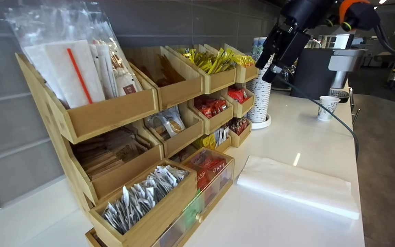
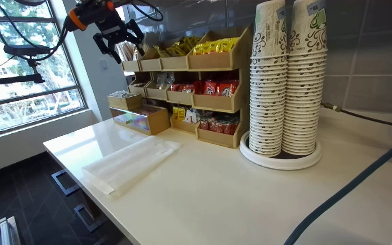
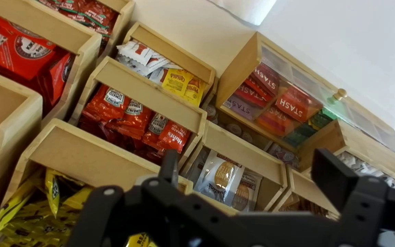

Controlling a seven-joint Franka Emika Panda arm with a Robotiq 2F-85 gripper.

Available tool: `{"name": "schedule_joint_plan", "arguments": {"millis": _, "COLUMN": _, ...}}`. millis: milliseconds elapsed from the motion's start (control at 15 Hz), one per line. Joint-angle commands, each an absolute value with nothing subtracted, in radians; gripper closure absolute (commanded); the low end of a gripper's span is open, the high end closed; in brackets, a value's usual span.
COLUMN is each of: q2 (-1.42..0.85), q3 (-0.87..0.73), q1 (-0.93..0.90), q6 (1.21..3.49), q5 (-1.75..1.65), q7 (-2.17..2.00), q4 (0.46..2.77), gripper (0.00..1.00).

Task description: Remove a yellow sachet from the top shelf and put it on the counter

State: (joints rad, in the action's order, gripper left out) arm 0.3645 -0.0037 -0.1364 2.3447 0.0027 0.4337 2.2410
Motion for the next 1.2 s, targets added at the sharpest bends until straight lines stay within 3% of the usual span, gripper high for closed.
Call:
{"name": "schedule_joint_plan", "arguments": {"millis": 0, "q2": 0.334, "q3": -0.024, "q1": -0.159, "q6": 2.449, "q5": 0.008, "q7": 0.528, "q4": 2.237, "gripper": 0.0}}
{"name": "schedule_joint_plan", "arguments": {"millis": 467, "q2": 0.267, "q3": -0.056, "q1": -0.205, "q6": 2.621, "q5": 0.034, "q7": 0.741, "q4": 2.208, "gripper": 0.0}}
{"name": "schedule_joint_plan", "arguments": {"millis": 1133, "q2": 0.179, "q3": -0.088, "q1": -0.227, "q6": 2.646, "q5": 0.177, "q7": 1.147, "q4": 2.122, "gripper": 0.0}}
